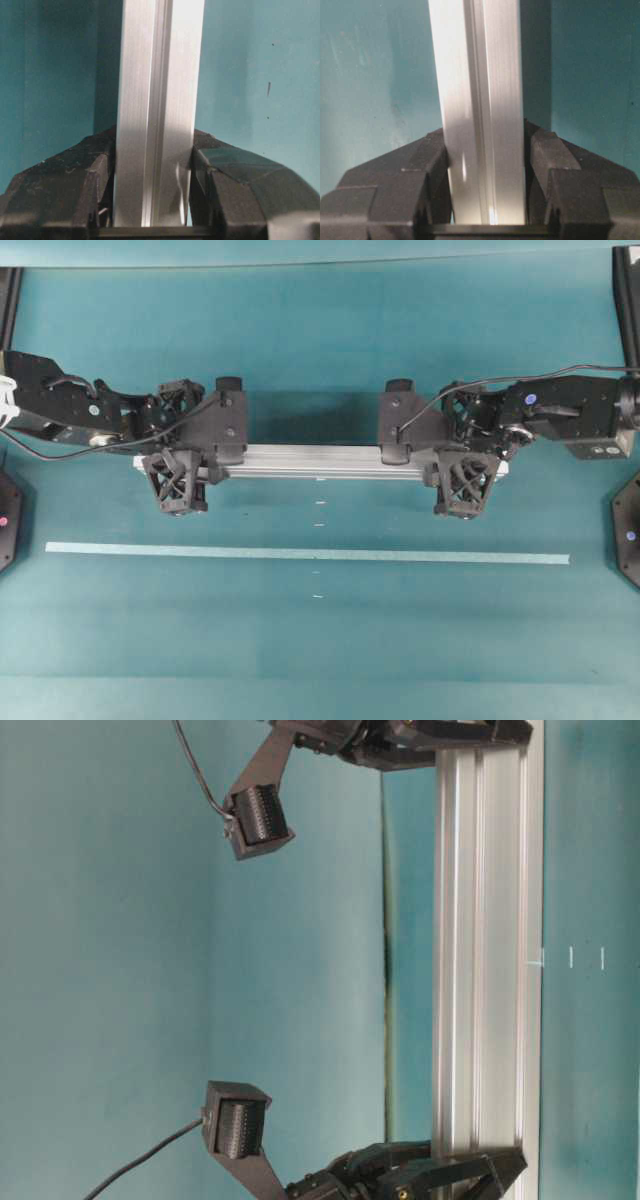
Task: Lift the metal rail with both hands and move it towards you.
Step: 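Close both grippers on the rail ends, then lift the rail with both grippers and raise it upward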
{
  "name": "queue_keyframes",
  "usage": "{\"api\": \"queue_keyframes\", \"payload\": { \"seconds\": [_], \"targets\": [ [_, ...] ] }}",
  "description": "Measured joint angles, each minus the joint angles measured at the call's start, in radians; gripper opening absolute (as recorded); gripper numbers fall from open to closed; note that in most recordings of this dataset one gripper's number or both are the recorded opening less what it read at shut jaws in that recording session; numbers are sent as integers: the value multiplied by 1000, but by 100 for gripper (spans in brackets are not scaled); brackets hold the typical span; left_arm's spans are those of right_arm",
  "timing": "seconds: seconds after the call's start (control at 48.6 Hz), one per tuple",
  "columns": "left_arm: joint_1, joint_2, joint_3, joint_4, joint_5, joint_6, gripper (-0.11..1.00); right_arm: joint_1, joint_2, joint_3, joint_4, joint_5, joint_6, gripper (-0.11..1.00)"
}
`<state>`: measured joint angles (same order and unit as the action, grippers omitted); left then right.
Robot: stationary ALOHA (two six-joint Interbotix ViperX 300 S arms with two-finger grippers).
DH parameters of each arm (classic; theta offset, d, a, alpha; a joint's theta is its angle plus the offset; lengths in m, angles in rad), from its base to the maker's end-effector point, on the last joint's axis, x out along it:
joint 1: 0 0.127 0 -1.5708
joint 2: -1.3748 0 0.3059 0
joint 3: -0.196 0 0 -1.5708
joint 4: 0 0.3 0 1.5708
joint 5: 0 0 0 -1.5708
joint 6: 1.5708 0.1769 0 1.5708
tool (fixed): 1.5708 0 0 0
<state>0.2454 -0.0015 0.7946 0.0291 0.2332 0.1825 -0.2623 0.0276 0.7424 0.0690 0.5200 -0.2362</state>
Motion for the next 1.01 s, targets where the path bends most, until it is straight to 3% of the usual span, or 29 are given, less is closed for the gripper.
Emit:
{"api": "queue_keyframes", "payload": {
  "seconds": [0.226, 0.596, 1.007],
  "targets": [
    [-8, -25, -15, -2, 72, -14, 32, -2, -5, -34, 0, 87, 2, 38],
    [-2, -184, -121, -3, 376, -25, 32, -9, -127, -167, 0, 354, 40, 38],
    [-5, -295, -382, -6, 742, -26, 32, -14, -244, -408, 0, 710, 69, 38]
  ]
}}
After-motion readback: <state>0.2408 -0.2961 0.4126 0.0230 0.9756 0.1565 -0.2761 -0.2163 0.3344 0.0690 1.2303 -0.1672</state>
